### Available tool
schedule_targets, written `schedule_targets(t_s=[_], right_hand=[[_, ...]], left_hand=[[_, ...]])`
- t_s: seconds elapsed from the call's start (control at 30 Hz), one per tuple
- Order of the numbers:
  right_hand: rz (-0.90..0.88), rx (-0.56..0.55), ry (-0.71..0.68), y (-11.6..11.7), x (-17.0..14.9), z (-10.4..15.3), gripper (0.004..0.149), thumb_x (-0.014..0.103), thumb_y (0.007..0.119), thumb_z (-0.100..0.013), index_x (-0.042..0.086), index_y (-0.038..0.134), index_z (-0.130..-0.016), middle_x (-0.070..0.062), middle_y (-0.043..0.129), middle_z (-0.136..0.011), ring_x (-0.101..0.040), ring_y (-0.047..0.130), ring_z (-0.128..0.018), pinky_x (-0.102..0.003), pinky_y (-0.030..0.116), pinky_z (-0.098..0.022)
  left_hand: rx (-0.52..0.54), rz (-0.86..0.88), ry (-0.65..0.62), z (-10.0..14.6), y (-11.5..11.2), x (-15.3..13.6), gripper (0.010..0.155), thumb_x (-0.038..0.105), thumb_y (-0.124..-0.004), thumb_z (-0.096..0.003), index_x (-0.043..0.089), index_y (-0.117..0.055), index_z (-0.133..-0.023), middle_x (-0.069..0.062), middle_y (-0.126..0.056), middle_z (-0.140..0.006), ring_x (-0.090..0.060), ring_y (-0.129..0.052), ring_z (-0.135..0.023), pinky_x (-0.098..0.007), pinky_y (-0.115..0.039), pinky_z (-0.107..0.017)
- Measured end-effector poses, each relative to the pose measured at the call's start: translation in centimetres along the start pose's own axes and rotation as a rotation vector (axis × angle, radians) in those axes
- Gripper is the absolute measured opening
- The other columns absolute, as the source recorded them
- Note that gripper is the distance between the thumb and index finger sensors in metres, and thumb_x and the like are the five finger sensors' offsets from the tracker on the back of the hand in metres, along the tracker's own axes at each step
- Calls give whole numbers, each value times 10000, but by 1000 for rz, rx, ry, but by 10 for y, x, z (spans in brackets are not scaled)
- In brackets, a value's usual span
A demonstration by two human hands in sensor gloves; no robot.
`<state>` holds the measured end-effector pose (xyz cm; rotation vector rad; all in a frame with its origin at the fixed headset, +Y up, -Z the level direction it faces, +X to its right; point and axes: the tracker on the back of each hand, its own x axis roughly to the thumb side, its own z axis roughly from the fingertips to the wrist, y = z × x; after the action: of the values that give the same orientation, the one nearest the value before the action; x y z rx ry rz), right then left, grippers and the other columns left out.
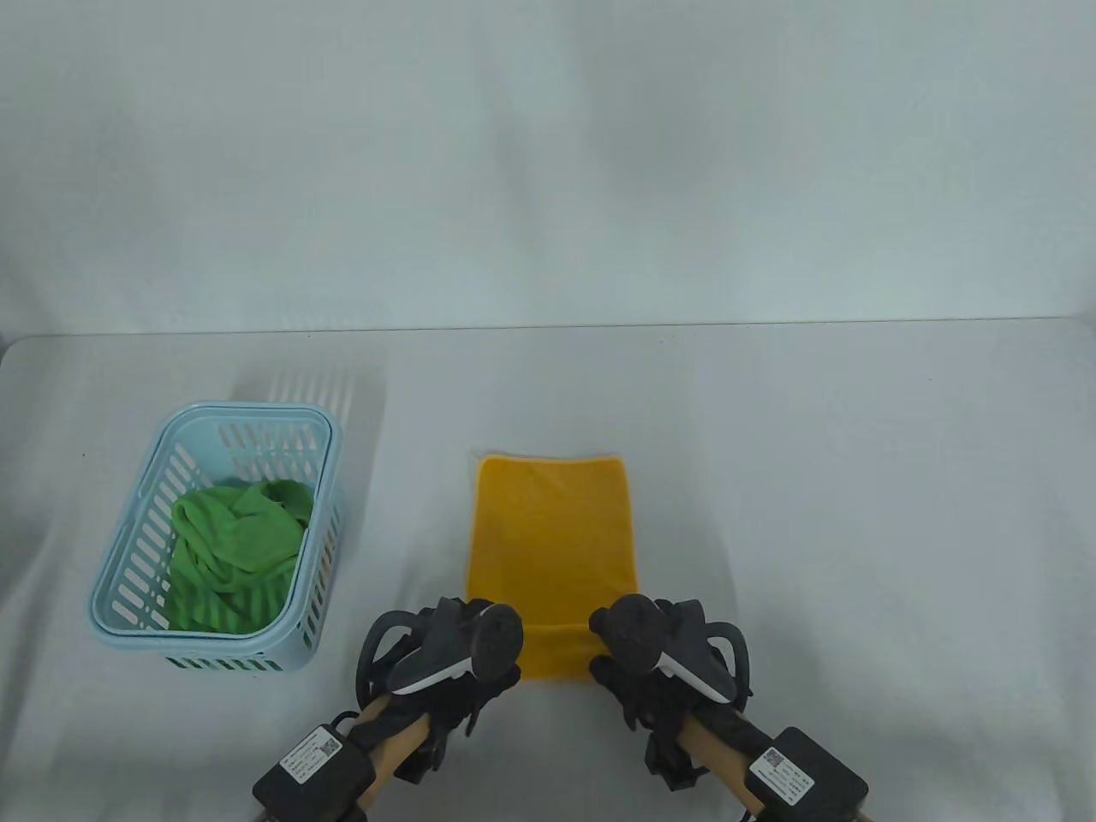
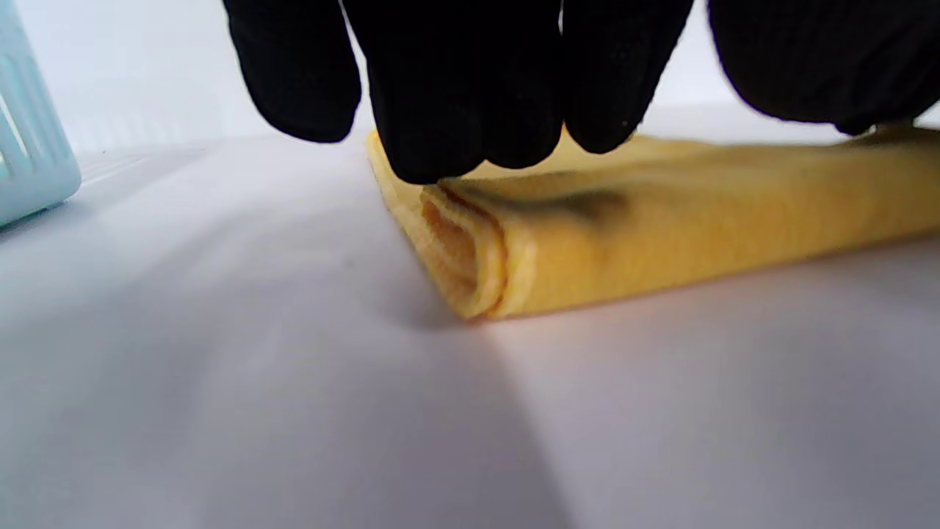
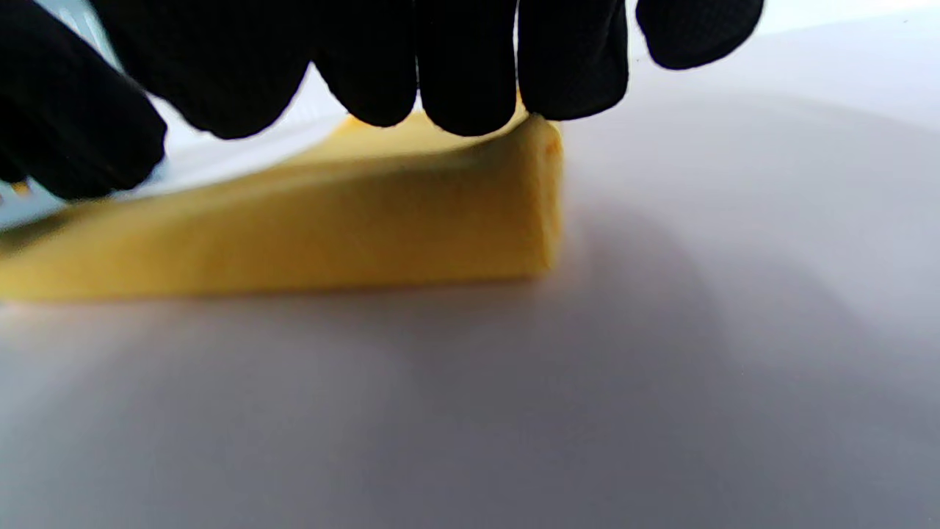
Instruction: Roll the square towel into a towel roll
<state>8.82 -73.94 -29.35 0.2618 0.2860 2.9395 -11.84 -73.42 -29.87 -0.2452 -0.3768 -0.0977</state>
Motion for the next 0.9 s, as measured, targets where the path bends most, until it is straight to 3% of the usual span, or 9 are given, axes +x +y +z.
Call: schedule_targets(t_s=[0.17,0.4,0.67,0.9], right_hand=[[68,58,5,11,-1,-2,706,549,796,-287,342,609,-935,63,651,-1000,-304,698,-921,-560,603,-662],[146,76,13,22,0,-4,774,539,824,-276,370,494,-955,91,522,-1022,-285,636,-946,-550,574,-680],[149,14,18,23,0,-3,614,440,760,-354,371,547,-926,92,568,-999,-284,690,-910,-541,603,-662],[43,6,29,13,-5,-7,535,436,715,-371,364,652,-898,91,677,-966,-289,761,-873,-540,641,-641]], left_hand=[[-70,-23,-7,-5,-12,0,742,552,-748,-350,343,-545,-1032,47,-595,-1088,-254,-720,-993,-514,-637,-735],[-86,-50,6,-8,-18,0,785,543,-768,-345,351,-456,-1039,63,-513,-1092,-235,-662,-1003,-497,-613,-750],[-124,-21,35,-13,-24,-8,804,529,-776,-352,398,-365,-1030,104,-411,-1093,-176,-572,-1008,-487,-562,-773],[-145,-16,26,-13,-24,-9,824,513,-773,-357,392,-335,-1045,97,-376,-1105,-181,-539,-1015,-493,-542,-780]])
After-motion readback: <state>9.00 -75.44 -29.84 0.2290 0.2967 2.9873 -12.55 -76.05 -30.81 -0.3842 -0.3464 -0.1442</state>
